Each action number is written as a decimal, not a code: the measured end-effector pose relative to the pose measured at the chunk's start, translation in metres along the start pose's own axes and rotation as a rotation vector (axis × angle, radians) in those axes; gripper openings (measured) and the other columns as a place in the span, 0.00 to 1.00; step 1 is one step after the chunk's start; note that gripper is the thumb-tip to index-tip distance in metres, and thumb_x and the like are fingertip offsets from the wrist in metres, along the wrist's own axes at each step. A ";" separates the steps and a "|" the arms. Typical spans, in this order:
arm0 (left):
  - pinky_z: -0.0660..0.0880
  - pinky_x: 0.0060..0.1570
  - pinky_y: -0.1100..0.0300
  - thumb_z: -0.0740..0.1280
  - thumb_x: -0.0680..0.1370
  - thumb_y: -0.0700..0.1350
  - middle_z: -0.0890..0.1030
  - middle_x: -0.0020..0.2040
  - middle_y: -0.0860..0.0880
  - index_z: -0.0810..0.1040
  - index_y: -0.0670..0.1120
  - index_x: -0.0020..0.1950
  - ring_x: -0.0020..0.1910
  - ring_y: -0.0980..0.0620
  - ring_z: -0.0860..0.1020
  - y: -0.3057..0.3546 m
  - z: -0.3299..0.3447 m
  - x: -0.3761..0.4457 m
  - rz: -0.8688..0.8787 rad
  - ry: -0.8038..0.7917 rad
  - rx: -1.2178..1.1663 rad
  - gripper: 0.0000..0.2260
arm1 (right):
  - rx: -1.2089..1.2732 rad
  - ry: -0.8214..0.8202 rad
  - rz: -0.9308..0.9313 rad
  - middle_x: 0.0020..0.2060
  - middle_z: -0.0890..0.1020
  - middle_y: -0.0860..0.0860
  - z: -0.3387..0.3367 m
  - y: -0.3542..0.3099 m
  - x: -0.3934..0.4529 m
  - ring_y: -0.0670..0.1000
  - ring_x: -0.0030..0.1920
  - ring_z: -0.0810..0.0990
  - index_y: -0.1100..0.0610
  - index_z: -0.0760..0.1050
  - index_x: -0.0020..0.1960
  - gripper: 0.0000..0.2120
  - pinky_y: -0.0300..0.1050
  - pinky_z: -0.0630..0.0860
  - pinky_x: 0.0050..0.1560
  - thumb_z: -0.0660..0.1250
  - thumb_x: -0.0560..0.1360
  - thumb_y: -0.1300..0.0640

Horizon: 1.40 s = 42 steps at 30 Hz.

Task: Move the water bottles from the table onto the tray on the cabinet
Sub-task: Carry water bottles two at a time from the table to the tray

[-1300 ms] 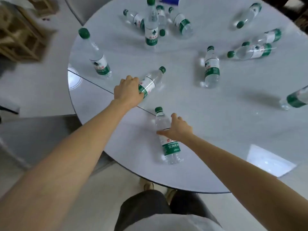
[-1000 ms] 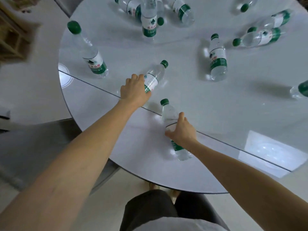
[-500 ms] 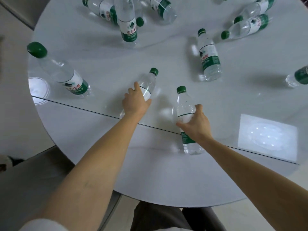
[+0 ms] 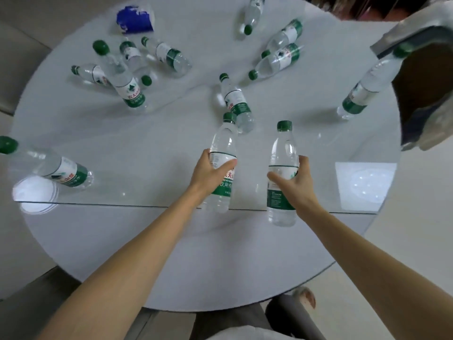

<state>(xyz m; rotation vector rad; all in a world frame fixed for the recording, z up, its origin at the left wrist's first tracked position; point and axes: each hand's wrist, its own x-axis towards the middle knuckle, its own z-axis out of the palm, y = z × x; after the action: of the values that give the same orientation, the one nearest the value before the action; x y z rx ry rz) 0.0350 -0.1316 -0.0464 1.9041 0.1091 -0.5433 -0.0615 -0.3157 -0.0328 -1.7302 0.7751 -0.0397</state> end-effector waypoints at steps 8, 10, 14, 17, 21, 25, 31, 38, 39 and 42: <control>0.79 0.44 0.58 0.74 0.72 0.47 0.82 0.52 0.46 0.72 0.46 0.64 0.45 0.51 0.82 0.100 0.186 -0.060 0.121 -0.233 -0.159 0.23 | 0.259 0.191 0.016 0.46 0.77 0.52 -0.209 0.035 -0.026 0.50 0.43 0.80 0.57 0.64 0.62 0.25 0.43 0.77 0.40 0.73 0.70 0.61; 0.79 0.41 0.59 0.74 0.72 0.46 0.82 0.51 0.46 0.72 0.46 0.64 0.43 0.52 0.82 0.124 0.249 -0.082 0.133 -0.292 -0.176 0.22 | 0.294 0.245 0.005 0.45 0.77 0.51 -0.274 0.047 -0.032 0.49 0.42 0.80 0.57 0.65 0.60 0.24 0.42 0.77 0.38 0.72 0.70 0.62; 0.79 0.37 0.58 0.73 0.73 0.47 0.83 0.49 0.43 0.73 0.46 0.62 0.40 0.49 0.82 0.166 0.379 -0.127 0.138 -0.451 -0.230 0.19 | 0.372 0.352 0.023 0.48 0.78 0.53 -0.405 0.077 -0.042 0.53 0.45 0.82 0.54 0.65 0.62 0.24 0.50 0.81 0.43 0.73 0.71 0.55; 0.79 0.41 0.53 0.75 0.70 0.50 0.82 0.47 0.41 0.74 0.44 0.60 0.39 0.46 0.82 0.196 0.465 -0.158 0.118 -0.566 -0.261 0.22 | 0.450 0.442 0.042 0.50 0.79 0.55 -0.495 0.093 -0.047 0.55 0.44 0.82 0.53 0.66 0.60 0.23 0.49 0.81 0.37 0.73 0.71 0.51; 0.80 0.45 0.49 0.73 0.73 0.49 0.81 0.46 0.42 0.74 0.44 0.60 0.39 0.45 0.81 0.236 0.562 -0.174 0.142 -0.694 -0.213 0.19 | 0.533 0.536 0.024 0.49 0.78 0.56 -0.591 0.108 -0.042 0.55 0.41 0.81 0.53 0.67 0.59 0.20 0.46 0.80 0.33 0.71 0.73 0.50; 0.79 0.38 0.58 0.71 0.75 0.50 0.82 0.47 0.44 0.73 0.44 0.61 0.39 0.49 0.82 0.271 0.660 -0.170 0.218 -0.792 -0.071 0.19 | 0.617 0.635 0.061 0.47 0.79 0.57 -0.667 0.135 -0.022 0.54 0.38 0.82 0.54 0.68 0.59 0.20 0.46 0.80 0.32 0.72 0.72 0.51; 0.81 0.40 0.56 0.71 0.75 0.50 0.83 0.50 0.43 0.74 0.46 0.61 0.43 0.47 0.84 0.330 0.827 -0.140 0.301 -0.950 0.018 0.18 | 0.638 0.797 0.095 0.45 0.81 0.58 -0.802 0.161 0.046 0.54 0.35 0.82 0.55 0.70 0.57 0.18 0.45 0.79 0.32 0.73 0.71 0.52; 0.79 0.37 0.57 0.71 0.75 0.50 0.82 0.46 0.44 0.74 0.45 0.59 0.39 0.49 0.82 0.440 0.990 -0.105 0.287 -1.042 0.050 0.17 | 0.688 0.933 0.081 0.44 0.80 0.57 -0.971 0.144 0.127 0.53 0.34 0.81 0.56 0.68 0.60 0.22 0.44 0.79 0.30 0.73 0.72 0.52; 0.79 0.36 0.57 0.71 0.75 0.50 0.82 0.45 0.44 0.75 0.44 0.59 0.38 0.49 0.82 0.455 1.010 -0.099 0.277 -1.044 0.047 0.17 | 0.698 0.943 0.076 0.44 0.80 0.57 -0.992 0.142 0.139 0.53 0.33 0.81 0.55 0.68 0.60 0.21 0.44 0.79 0.30 0.73 0.72 0.53; 0.79 0.36 0.57 0.71 0.75 0.49 0.82 0.44 0.44 0.75 0.43 0.58 0.37 0.49 0.81 0.494 1.076 -0.076 0.277 -1.053 0.039 0.16 | 0.697 0.969 0.054 0.43 0.80 0.57 -1.053 0.146 0.183 0.53 0.32 0.81 0.55 0.68 0.60 0.20 0.43 0.78 0.30 0.72 0.72 0.53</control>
<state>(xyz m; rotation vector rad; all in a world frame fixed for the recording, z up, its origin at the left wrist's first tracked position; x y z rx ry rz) -0.2145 -1.2828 0.0913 1.4196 -0.8314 -1.2713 -0.4222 -1.3223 0.1095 -0.9493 1.2975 -1.0452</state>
